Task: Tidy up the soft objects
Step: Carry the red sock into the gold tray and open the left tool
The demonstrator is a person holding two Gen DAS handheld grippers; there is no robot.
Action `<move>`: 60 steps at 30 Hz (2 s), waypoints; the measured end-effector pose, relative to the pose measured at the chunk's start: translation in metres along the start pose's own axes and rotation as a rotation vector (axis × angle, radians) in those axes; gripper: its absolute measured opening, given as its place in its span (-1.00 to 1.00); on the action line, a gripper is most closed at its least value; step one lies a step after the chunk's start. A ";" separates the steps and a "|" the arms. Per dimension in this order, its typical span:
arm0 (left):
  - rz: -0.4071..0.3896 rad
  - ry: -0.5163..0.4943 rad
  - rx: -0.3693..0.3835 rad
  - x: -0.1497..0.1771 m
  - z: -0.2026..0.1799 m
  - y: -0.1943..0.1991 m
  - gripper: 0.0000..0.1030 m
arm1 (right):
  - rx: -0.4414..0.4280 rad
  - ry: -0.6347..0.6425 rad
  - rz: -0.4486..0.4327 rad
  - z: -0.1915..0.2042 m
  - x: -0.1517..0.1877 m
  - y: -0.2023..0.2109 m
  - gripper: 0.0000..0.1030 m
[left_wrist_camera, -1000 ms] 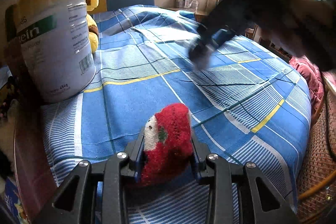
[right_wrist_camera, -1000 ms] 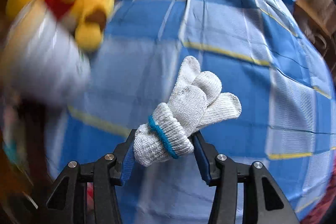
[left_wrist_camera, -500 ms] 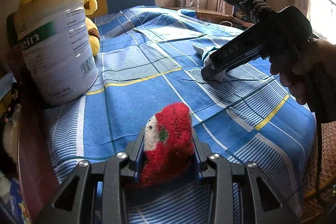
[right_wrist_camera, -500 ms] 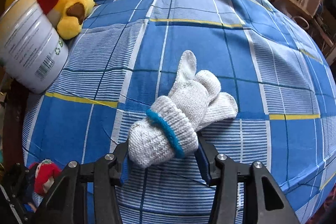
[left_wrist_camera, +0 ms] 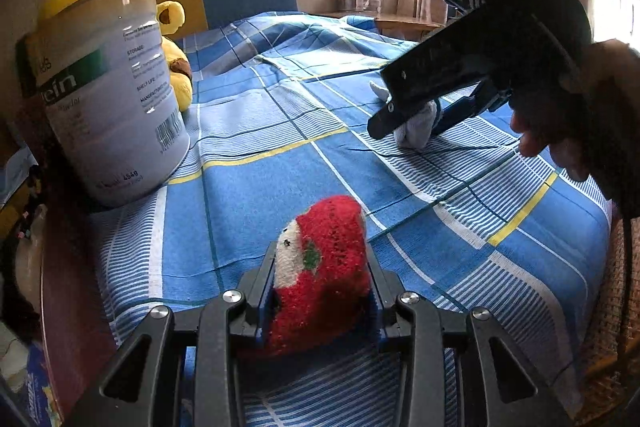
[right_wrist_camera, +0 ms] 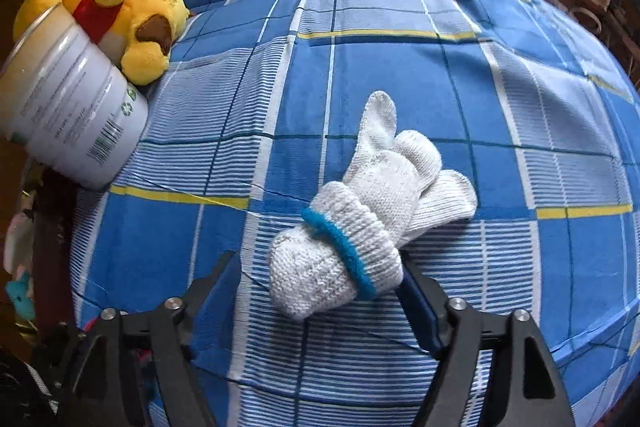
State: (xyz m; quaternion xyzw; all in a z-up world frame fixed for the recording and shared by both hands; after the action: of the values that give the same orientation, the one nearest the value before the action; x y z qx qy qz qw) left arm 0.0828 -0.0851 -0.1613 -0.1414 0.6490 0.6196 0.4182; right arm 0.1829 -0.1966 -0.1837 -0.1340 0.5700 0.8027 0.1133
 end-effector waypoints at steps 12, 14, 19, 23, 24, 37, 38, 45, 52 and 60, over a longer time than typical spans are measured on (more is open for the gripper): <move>0.001 -0.001 -0.001 0.000 0.000 0.000 -0.24 | 0.023 -0.075 -0.019 -0.011 -0.006 0.004 -0.04; 0.001 -0.001 0.000 0.000 0.000 0.000 -0.24 | 0.067 -0.020 -0.012 -0.006 -0.005 0.001 -0.05; 0.008 -0.006 -0.002 0.000 0.001 -0.001 -0.24 | 0.093 0.015 -0.005 -0.003 -0.005 -0.003 -0.05; 0.053 -0.029 -0.008 -0.005 -0.001 -0.002 -0.31 | 0.143 0.078 -0.010 -0.005 -0.004 -0.002 -0.05; 0.066 -0.025 -0.007 -0.007 -0.001 -0.002 -0.33 | 0.152 0.090 -0.013 -0.004 -0.004 -0.003 -0.05; 0.019 0.107 -0.018 -0.040 0.031 0.055 -0.34 | 0.164 0.133 -0.025 -0.002 0.001 0.001 -0.02; 0.010 0.115 -0.028 -0.042 0.036 0.060 -0.34 | 0.169 0.142 -0.027 -0.002 0.001 0.002 -0.02; -0.033 0.183 -0.108 -0.048 0.079 0.092 -0.34 | 0.179 0.159 -0.040 0.000 0.005 0.004 -0.02; -0.017 0.263 -0.193 -0.030 0.127 0.105 -0.33 | 0.192 0.171 -0.049 0.003 0.009 0.008 -0.02; 0.016 0.357 -0.299 0.001 0.184 0.114 -0.33 | 0.202 0.186 -0.059 0.006 0.012 0.010 -0.01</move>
State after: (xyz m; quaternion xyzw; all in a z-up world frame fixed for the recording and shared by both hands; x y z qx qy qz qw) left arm 0.0693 0.1073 -0.0621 -0.3040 0.6146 0.6773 0.2665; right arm 0.1674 -0.1935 -0.1775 -0.2124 0.6519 0.7215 0.0965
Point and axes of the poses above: each gripper's, at about its wrist camera, not at the fingertips, and y roughly against the way its jaws point, z to its left, x to its underside, the point moved 9 cm from there along -y, roughly the way its jaws point, and after that the axes turned 6 degrees about -x, right-handed, at the moved point
